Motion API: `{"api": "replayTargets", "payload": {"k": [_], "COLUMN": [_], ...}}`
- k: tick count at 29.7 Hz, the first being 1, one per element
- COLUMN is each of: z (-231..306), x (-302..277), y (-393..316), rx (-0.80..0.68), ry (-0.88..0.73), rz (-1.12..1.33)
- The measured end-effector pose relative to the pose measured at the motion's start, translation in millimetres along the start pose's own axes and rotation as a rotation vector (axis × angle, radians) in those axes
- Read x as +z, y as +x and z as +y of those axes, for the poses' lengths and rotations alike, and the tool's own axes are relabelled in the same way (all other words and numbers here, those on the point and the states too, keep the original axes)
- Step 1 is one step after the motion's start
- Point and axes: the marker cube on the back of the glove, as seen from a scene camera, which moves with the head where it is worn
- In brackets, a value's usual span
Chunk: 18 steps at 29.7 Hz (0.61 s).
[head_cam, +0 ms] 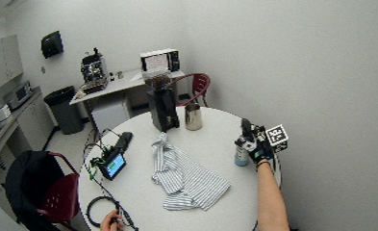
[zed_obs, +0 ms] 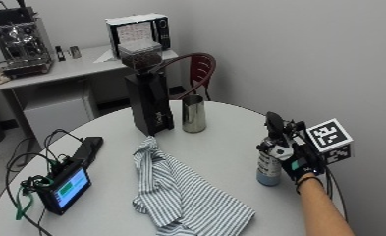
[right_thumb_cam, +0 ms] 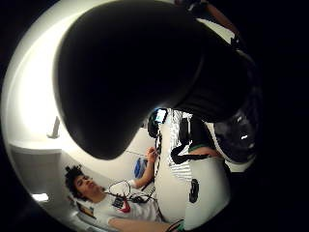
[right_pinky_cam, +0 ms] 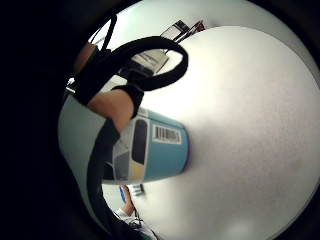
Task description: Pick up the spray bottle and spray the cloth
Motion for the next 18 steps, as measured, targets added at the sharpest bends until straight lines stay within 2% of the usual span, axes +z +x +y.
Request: {"api": "replayTargets", "payload": {"k": [18], "z": [36.8], "x": [-0.3], "y": [27.2], "rx": [-0.035], "ry": [0.129], "rz": [-0.208]}}
